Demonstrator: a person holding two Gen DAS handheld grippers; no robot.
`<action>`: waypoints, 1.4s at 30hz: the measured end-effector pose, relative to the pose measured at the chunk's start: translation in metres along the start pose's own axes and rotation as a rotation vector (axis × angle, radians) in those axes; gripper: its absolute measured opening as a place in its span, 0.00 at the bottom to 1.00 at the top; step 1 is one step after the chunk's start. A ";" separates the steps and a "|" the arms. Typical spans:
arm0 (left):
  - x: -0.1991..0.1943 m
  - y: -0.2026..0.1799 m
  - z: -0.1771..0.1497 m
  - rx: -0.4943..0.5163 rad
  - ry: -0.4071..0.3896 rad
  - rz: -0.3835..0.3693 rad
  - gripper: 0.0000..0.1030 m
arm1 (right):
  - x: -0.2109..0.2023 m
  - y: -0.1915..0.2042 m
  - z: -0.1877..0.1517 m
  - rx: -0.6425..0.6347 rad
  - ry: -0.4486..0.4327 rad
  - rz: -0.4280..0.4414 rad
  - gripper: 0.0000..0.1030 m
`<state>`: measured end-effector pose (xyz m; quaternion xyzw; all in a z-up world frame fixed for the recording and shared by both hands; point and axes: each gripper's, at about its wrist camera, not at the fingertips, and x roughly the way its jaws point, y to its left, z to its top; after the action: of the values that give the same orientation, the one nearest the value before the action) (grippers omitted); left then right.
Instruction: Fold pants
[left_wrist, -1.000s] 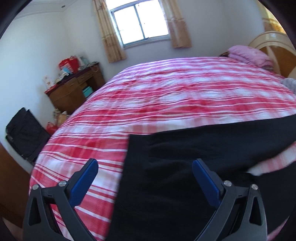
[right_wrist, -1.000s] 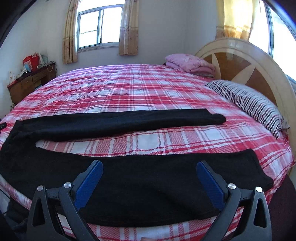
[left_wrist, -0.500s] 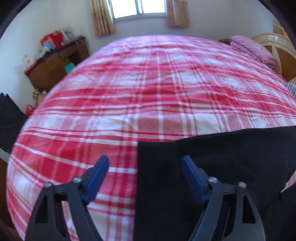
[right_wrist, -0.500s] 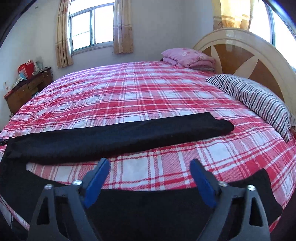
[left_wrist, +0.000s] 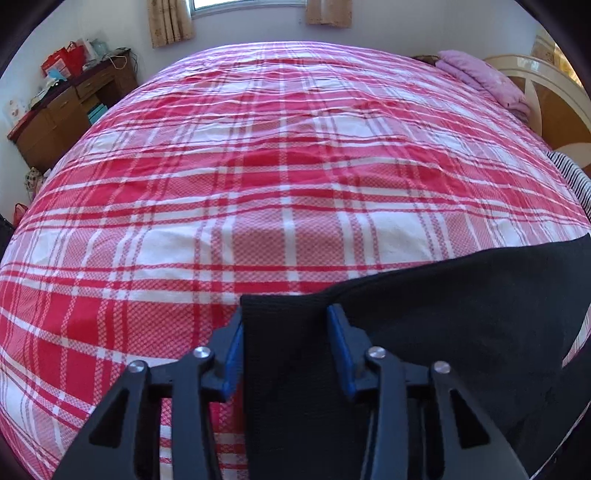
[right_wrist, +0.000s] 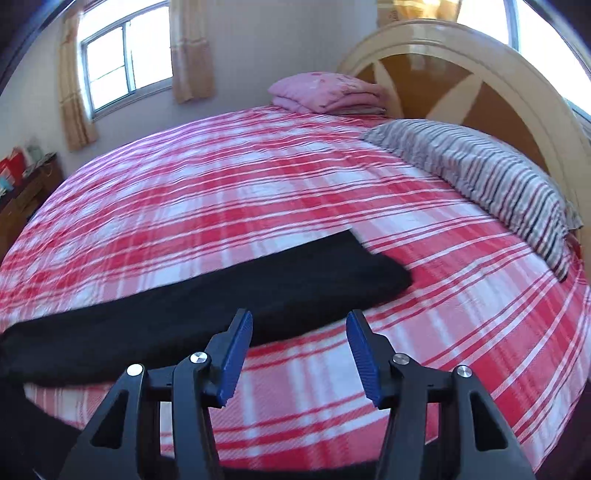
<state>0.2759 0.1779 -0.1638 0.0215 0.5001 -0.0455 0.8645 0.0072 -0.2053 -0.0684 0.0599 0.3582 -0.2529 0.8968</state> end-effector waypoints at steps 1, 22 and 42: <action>0.000 -0.003 0.001 0.016 0.007 0.000 0.34 | 0.002 -0.009 0.007 0.008 -0.002 -0.017 0.53; 0.005 -0.013 0.004 0.018 0.038 -0.012 0.14 | 0.163 -0.043 0.071 0.023 0.275 0.111 0.44; -0.034 0.002 0.011 -0.020 -0.123 -0.120 0.13 | 0.057 -0.031 0.086 -0.073 0.044 0.109 0.05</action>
<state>0.2688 0.1808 -0.1287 -0.0197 0.4470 -0.0934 0.8894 0.0794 -0.2807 -0.0407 0.0521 0.3832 -0.1892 0.9026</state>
